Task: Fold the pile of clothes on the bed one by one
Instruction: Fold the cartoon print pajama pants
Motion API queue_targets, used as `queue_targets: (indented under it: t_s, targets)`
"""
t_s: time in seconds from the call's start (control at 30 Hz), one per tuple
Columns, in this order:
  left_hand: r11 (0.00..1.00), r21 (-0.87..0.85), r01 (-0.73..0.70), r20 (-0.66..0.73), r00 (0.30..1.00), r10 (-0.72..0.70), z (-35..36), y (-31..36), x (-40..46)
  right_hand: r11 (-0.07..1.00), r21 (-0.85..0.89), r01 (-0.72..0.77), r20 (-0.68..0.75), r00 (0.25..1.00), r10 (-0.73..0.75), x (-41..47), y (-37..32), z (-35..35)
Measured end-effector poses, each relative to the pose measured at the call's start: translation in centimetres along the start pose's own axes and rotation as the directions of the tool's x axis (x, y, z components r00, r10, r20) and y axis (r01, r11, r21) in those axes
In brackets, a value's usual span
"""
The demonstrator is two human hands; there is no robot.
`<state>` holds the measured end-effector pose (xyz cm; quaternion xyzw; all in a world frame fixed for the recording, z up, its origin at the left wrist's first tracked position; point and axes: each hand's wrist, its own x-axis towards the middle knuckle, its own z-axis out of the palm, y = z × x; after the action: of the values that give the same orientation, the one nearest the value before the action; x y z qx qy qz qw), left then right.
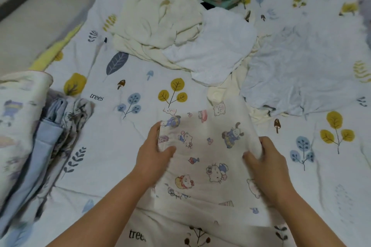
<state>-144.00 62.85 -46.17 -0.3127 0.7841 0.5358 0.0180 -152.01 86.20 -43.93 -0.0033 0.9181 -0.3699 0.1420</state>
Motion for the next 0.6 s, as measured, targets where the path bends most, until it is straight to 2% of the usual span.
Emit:
queue_targets:
  t_s: [0.3, 0.47, 0.6]
  targets:
    - [0.989, -0.148, 0.01, -0.214, 0.976, -0.042, -11.0, 3.3, -4.0, 0.979, 0.015, 0.201, 0.087, 0.976, -0.202, -2.2, -12.6, -0.7]
    - [0.953, -0.3, 0.044, -0.343, 0.927, -0.151, -18.4, 3.3, -6.5, 0.925, -0.024, 0.38, 0.19, 0.91, -0.369, -2.8, -21.3, 1.2]
    - [0.933, -0.358, 0.032, -0.435, 0.878, -0.197, -24.3, 2.6, -8.0, 0.867, -0.062, 0.494, 0.29, 0.84, -0.458, -3.3, -28.4, 4.3]
